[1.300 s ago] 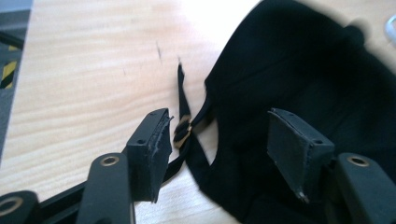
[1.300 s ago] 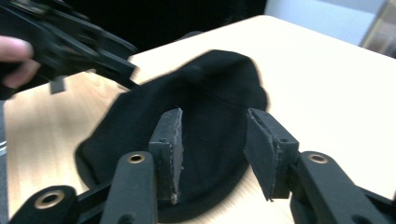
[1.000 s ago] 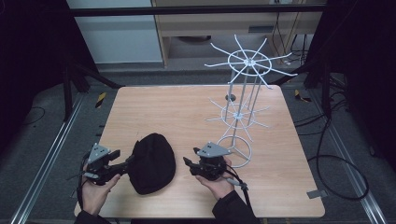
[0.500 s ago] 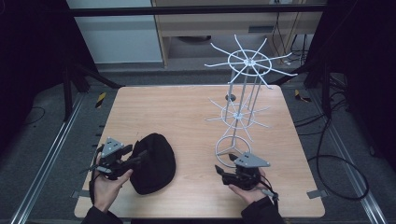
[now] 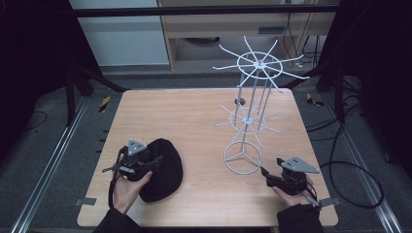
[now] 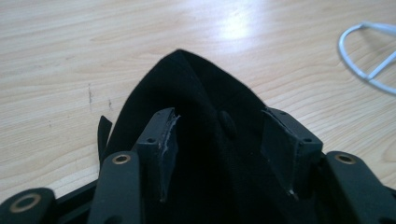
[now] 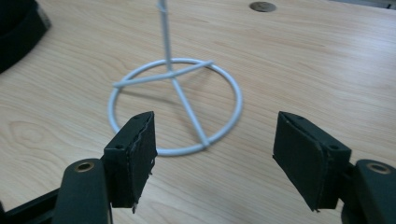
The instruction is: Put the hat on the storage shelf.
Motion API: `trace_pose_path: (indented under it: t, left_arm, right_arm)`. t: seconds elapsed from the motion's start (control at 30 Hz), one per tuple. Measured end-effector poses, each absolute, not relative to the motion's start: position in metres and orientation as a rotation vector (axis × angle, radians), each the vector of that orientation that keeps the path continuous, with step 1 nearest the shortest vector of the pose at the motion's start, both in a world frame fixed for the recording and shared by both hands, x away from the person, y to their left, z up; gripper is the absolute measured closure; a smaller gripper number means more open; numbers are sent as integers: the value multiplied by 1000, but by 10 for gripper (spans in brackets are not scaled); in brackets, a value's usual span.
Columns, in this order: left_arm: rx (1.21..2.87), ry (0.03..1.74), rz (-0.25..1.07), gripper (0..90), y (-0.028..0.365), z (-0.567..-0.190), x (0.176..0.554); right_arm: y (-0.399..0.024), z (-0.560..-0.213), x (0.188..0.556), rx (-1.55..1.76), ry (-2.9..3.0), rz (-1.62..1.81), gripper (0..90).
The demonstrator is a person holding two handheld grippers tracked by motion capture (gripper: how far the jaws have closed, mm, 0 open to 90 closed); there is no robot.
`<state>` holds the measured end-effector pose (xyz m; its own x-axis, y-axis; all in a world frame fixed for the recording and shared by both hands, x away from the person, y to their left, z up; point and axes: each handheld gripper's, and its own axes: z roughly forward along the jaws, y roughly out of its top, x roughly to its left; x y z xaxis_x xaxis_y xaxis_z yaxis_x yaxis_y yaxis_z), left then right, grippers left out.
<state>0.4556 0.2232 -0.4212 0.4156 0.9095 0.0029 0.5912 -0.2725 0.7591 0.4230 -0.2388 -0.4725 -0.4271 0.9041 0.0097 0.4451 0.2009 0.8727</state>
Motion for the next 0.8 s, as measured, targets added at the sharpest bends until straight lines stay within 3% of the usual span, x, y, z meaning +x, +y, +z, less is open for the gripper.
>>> trace_pose_path:
  t: [0.2, 0.5, 0.8]
  left_arm:
    - [2024, 1308, 579, 542, 219, -434, 464]
    - [2006, 1353, 564, 766, 226, -437, 467]
    - [1921, 1288, 591, 804, 236, -424, 457]
  right_arm:
    - [-253, -476, 426, 1295, 1943, 1137, 308]
    - [-257, -480, 428, 1298, 1953, 1098, 339]
    - [-259, -483, 430, 1298, 1957, 1078, 350]
